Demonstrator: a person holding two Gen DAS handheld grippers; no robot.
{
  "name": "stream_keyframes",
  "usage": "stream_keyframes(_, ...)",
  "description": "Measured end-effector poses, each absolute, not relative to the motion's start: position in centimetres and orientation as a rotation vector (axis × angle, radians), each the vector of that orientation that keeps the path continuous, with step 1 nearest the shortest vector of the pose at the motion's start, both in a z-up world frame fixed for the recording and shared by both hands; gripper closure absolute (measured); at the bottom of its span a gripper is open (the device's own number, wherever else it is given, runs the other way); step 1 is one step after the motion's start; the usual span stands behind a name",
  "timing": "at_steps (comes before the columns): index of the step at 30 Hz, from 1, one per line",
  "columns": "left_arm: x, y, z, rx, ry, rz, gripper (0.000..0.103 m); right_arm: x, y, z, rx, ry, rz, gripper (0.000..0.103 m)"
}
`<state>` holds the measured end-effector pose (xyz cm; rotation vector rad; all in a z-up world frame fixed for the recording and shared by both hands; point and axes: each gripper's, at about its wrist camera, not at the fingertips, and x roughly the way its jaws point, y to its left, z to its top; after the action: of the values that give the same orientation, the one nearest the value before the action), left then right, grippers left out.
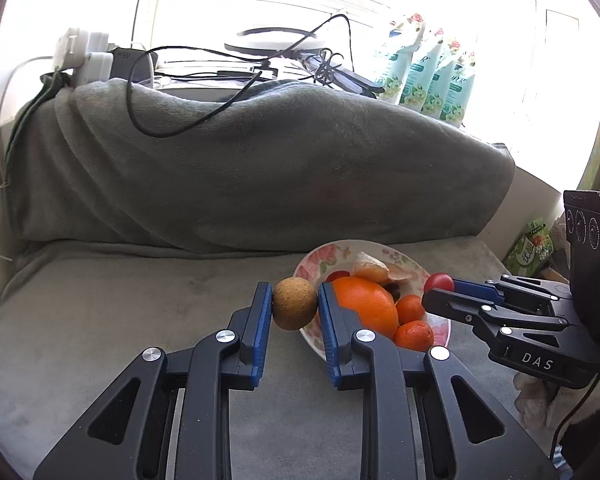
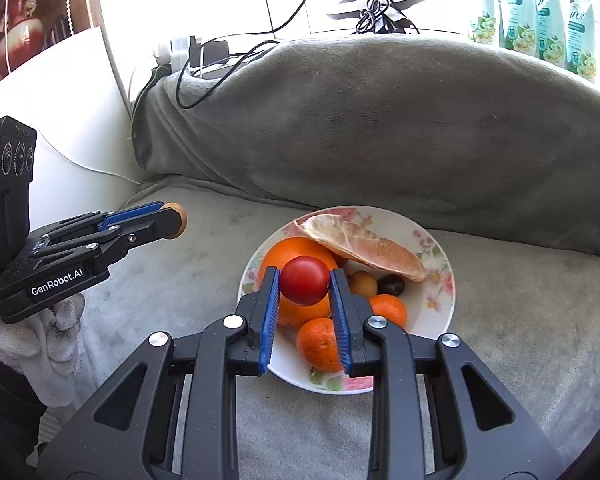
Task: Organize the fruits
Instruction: 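Carry the kiwi and cherry tomato over the plate with both grippers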
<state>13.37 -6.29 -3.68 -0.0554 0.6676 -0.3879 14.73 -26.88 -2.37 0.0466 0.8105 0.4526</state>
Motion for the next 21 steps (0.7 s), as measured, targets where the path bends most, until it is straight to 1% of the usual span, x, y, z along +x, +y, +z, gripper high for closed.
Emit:
stream_keyframes(9, 15.5, -9.4, -3.9, -0.029, 0.683, -0.417, 0.081, 16.0, -29.4, -3.5, 0.074, 0.828, 0.413, 0.077)
stream_keyframes(21, 18.4, -10.6, -5.1, -0.035, 0.725, -0.424, 0.081, 17.1, -29.9, -4.4, 0.083, 0.84, 0.426, 0.077)
